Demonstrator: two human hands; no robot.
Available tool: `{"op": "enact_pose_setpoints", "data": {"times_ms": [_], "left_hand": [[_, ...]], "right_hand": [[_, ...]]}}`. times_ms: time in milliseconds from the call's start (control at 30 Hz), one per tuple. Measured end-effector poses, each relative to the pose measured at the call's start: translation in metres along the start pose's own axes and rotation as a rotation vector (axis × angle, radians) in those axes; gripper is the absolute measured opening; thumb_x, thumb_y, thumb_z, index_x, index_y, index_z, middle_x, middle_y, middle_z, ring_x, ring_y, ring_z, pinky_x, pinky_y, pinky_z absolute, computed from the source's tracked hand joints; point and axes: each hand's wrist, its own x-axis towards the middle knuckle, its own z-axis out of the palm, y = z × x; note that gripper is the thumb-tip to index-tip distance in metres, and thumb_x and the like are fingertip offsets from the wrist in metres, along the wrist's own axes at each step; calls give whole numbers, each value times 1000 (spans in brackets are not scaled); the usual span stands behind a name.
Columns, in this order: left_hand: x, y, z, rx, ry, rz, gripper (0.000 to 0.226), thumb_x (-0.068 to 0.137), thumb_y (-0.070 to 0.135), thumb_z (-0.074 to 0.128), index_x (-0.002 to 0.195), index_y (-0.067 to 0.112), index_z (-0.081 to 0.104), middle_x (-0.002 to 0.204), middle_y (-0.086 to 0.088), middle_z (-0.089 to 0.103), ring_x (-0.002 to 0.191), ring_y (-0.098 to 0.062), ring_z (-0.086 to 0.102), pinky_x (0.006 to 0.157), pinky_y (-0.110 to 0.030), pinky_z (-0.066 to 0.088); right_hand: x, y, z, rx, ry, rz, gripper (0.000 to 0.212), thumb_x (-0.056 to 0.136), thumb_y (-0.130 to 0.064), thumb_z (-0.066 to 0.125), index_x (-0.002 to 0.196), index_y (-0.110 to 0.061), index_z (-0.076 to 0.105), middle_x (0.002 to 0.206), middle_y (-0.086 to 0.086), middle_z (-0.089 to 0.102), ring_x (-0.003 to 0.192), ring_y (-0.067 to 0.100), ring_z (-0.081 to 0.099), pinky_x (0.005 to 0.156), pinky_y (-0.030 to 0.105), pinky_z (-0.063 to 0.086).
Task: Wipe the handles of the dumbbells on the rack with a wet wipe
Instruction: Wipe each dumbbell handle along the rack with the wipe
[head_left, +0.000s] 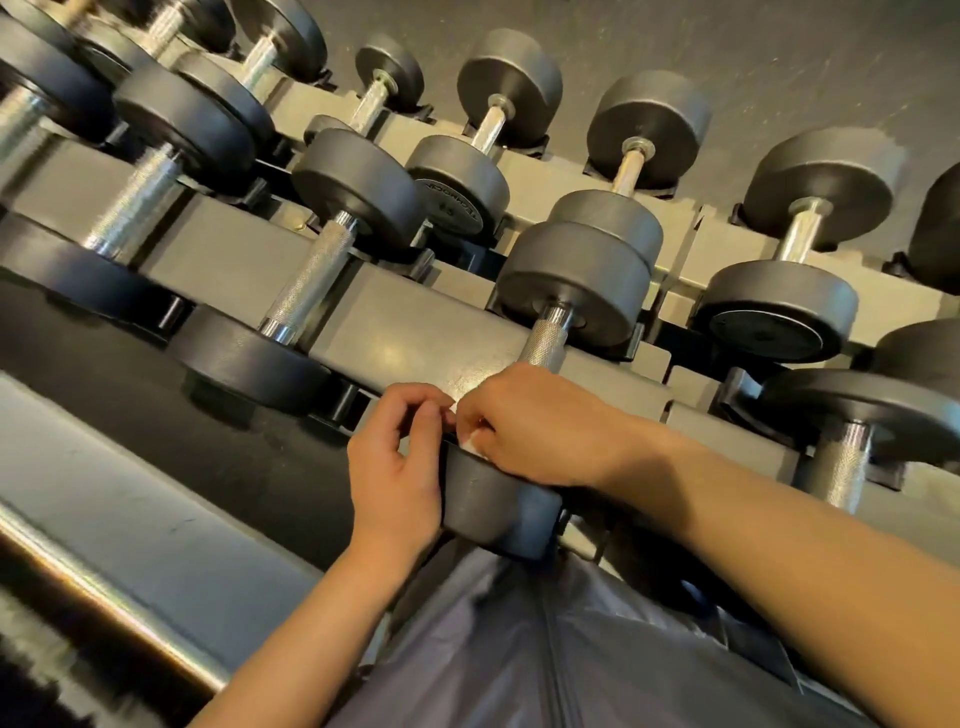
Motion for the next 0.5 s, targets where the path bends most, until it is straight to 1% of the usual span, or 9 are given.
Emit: {"op": "enact_pose_setpoints", "data": {"times_ms": [67, 133, 200, 233, 300, 333, 400, 467, 500], "left_hand": [[-1, 1, 1, 22, -6, -3, 18, 85, 30, 44, 79, 26, 60, 72, 11, 63, 69, -7, 59, 68, -18, 44], [-2, 1, 1, 18, 10, -8, 18, 84, 29, 44, 77, 26, 60, 71, 6, 62, 67, -9, 59, 67, -20, 46], [-1, 0, 2, -5, 31, -17, 18, 84, 29, 45, 76, 26, 60, 69, 0, 60, 66, -15, 58, 68, -28, 47], [0, 0, 2, -11, 34, -20, 18, 84, 28, 45, 75, 25, 60, 68, -1, 60, 66, -19, 58, 69, -32, 47], [0, 0, 1, -20, 34, -33, 18, 84, 27, 46, 75, 24, 60, 66, -2, 59, 66, -25, 57, 69, -39, 47], [0, 1, 1, -27, 36, -41, 18, 83, 27, 46, 75, 22, 61, 65, -1, 59, 66, -26, 57, 69, -40, 48], [0, 1, 1, -43, 43, -50, 17, 83, 25, 46, 75, 21, 61, 64, 1, 59, 66, -25, 57, 69, -40, 48], [-1, 0, 1, -55, 46, -64, 17, 83, 25, 46, 75, 21, 61, 64, 3, 59, 65, -22, 57, 70, -38, 48], [-1, 0, 1, -65, 45, -72, 17, 83, 25, 46, 75, 21, 61, 64, 3, 59, 66, -21, 57, 70, -37, 48]], "right_hand": [[-7, 6, -3, 91, -35, 6, 18, 92, -21, 50, 88, -15, 66, 87, 0, 65, 81, 15, 57, 74, 29, 45], [-22, 15, 0, 235, -29, 37, 16, 93, -23, 51, 92, -19, 66, 91, -6, 66, 84, 9, 58, 75, 25, 46], [-36, 21, 6, 373, -2, 57, 17, 95, -24, 52, 98, -22, 69, 92, -14, 66, 86, 1, 57, 73, 15, 44], [-41, 24, 7, 443, -4, 75, 17, 95, -23, 53, 99, -23, 70, 88, -19, 64, 84, -3, 56, 70, 10, 41], [-46, 30, 11, 598, -35, 126, 15, 93, -18, 56, 95, -19, 71, 75, -24, 60, 73, -8, 54, 66, 8, 38], [-47, 34, 14, 675, -37, 155, 14, 92, -15, 58, 92, -16, 72, 71, -24, 61, 68, -7, 54, 64, 9, 39], [-47, 41, 20, 747, -18, 198, 13, 88, -10, 61, 89, -10, 73, 73, -18, 64, 68, -3, 56, 65, 12, 42], [-44, 44, 28, 747, 1, 220, 12, 86, -6, 62, 86, -10, 73, 78, -13, 66, 72, -3, 58, 66, 11, 43], [-42, 45, 31, 752, 10, 230, 13, 85, -6, 63, 83, -13, 73, 76, -14, 66, 71, -3, 59, 65, 9, 41]]}}
